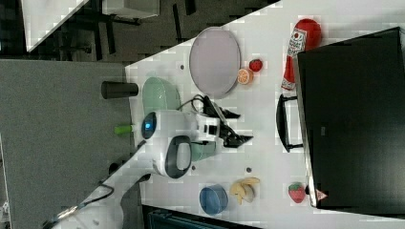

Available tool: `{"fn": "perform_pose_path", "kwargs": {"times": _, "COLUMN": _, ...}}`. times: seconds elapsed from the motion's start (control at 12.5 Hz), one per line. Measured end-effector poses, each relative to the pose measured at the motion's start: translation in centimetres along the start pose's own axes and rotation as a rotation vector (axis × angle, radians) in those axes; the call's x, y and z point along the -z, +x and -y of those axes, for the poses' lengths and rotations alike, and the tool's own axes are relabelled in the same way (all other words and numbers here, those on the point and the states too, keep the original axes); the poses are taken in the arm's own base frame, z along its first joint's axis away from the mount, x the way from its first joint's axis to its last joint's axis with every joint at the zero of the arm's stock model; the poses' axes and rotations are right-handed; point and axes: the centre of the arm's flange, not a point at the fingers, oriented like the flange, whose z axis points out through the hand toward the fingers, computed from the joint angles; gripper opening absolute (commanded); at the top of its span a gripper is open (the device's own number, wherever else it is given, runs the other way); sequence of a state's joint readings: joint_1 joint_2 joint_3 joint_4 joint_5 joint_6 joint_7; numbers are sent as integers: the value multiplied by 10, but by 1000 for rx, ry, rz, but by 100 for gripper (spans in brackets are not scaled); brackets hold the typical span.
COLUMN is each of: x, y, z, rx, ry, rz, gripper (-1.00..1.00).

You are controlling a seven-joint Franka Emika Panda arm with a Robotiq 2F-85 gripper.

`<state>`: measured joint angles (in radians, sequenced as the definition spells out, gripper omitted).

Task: Pick Ketchup from oven and place it on table.

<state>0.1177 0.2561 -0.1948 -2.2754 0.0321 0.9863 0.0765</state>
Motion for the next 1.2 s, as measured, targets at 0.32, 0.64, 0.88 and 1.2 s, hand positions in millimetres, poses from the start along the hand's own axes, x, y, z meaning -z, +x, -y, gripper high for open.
{"fn": "perform_pose_path", "kwargs": {"times": 0.32, "x": 163, "y": 16, "z": 45, "rx": 4, "ry": 158, "rz": -33, "gripper": 100}}
{"fn": "perform_pose_path", "kwargs": {"times": 0.64, "x": 215, "y": 18, "z": 41, "rx": 31, "ry": 87, "rz": -6, "gripper": 100}}
{"fn": "perform_pose_path", "kwargs": {"times": 0.88, "x": 247, "y": 23, "z": 51, "rx": 39, "ry": 46, "rz": 23, "gripper": 100}}
{"fn": "perform_pose_path", "kwargs": {"times": 1.2, "x": 314, "y": 26, "z": 38, "rx": 27, "ry": -12, "rz": 70, "gripper": 100}}
